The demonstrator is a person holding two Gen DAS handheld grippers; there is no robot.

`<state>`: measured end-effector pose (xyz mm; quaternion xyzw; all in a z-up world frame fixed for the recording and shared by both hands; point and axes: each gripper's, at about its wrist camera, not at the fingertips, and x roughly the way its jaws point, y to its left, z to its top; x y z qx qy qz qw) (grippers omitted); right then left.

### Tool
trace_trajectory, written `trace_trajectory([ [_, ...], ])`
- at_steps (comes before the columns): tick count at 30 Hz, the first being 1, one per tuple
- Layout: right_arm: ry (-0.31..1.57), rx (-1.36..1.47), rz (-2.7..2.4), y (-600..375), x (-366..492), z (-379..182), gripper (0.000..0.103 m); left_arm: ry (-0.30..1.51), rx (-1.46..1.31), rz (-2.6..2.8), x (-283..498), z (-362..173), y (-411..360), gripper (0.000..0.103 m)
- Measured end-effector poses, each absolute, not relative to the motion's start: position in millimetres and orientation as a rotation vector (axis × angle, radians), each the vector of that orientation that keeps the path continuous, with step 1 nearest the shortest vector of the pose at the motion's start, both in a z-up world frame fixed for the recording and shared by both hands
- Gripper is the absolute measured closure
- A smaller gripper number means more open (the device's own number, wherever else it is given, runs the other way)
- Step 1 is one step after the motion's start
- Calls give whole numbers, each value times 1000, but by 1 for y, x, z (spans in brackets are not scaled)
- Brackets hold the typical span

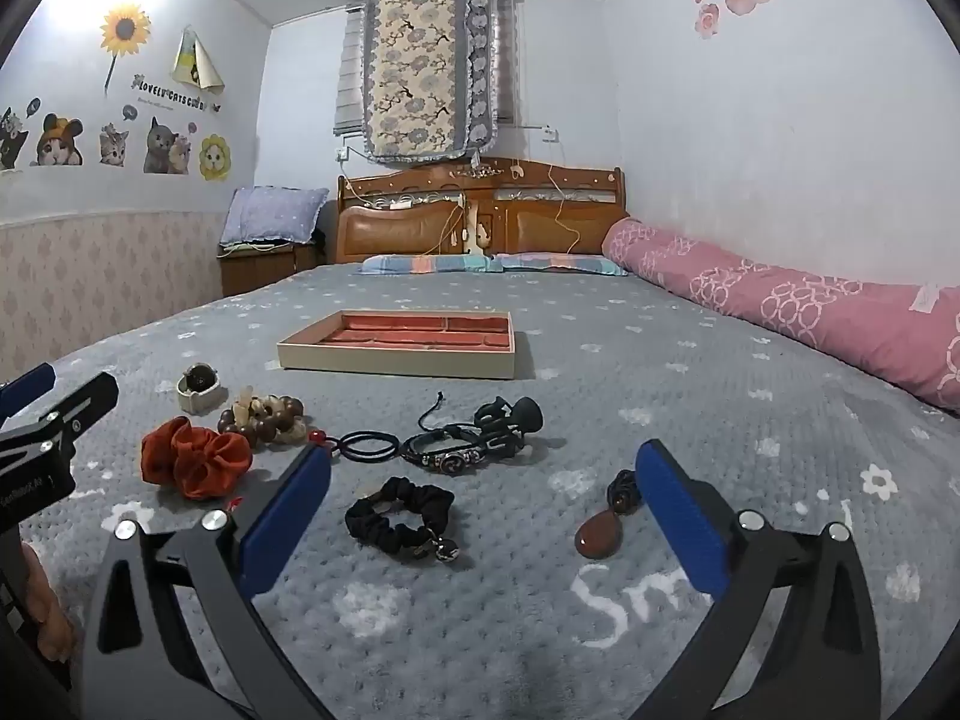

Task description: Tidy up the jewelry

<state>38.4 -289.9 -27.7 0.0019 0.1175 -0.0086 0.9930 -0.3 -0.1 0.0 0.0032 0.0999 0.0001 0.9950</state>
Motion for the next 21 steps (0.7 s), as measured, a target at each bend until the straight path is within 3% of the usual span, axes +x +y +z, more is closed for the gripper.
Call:
trace_trajectory([
  [21,235,22,-15,-296,37,-28,4,210,6,-1,0,0,0,5],
])
